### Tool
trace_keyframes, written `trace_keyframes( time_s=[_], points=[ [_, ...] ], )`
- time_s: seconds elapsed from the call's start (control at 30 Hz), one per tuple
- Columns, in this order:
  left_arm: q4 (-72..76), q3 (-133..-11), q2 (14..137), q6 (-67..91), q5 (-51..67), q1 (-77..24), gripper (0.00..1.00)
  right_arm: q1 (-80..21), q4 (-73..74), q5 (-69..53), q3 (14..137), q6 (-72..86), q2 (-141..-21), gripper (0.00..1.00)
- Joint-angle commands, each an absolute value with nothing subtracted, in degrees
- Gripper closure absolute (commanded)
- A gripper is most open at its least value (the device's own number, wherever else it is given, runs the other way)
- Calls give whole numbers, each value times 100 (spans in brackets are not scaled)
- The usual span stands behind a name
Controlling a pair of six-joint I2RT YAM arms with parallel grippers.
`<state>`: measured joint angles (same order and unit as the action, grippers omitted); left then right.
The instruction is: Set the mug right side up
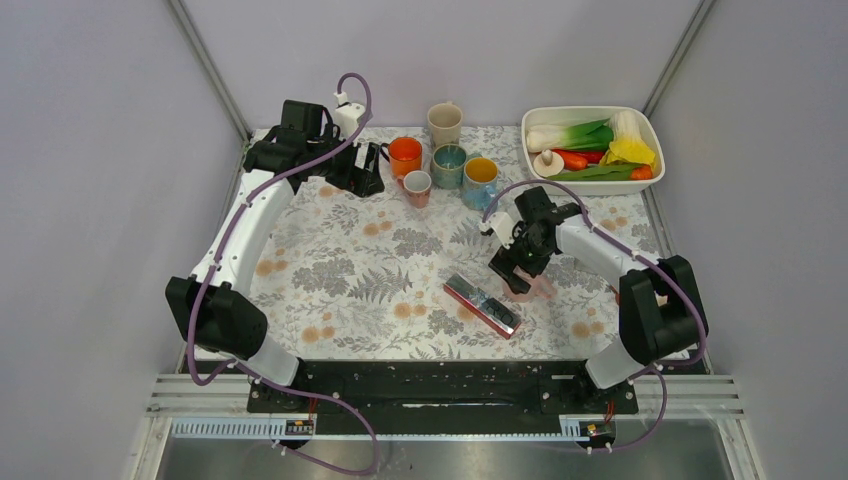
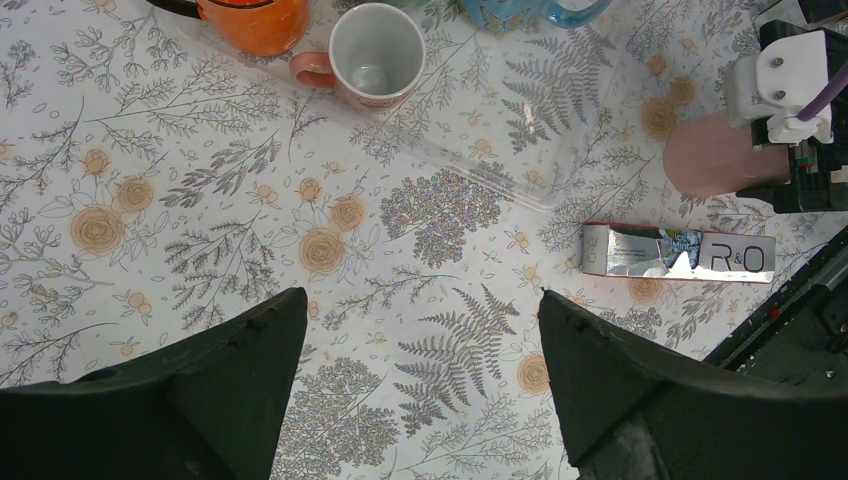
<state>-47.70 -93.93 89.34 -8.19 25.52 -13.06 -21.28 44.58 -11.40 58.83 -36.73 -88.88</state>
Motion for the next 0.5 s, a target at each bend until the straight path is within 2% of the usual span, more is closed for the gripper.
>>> trace_keyframes(
  time_s=[0.0, 0.07, 0.13, 0.33, 0.4, 0.47],
  points=[
    [-4597, -9503, 8836, -914, 2685, -1310, 11, -2179, 4246, -1000, 5862, -3650, -8982, 2],
    [-4597, -9501, 8828, -919, 2681, -1312, 11, -2178, 4254, -1048, 5871, -3631, -8963, 16],
    [-4601, -9508, 8836, -912, 2678, -1303, 11, -2180, 4288, -1101, 5886, -3630, -8916, 41],
    [-4598, -9521, 8863, -885, 2724, -1310, 12, -2187, 4523, -1401, 6074, -3713, -8682, 79],
    [-4602, -9512, 8868, -863, 2753, -1318, 12, -2190, 4633, -1482, 6223, -3737, -8592, 100],
    [-4597, -9500, 8883, -834, 2794, -1318, 13, -2188, 4756, -1438, 6398, -3666, -8520, 100]
  ],
)
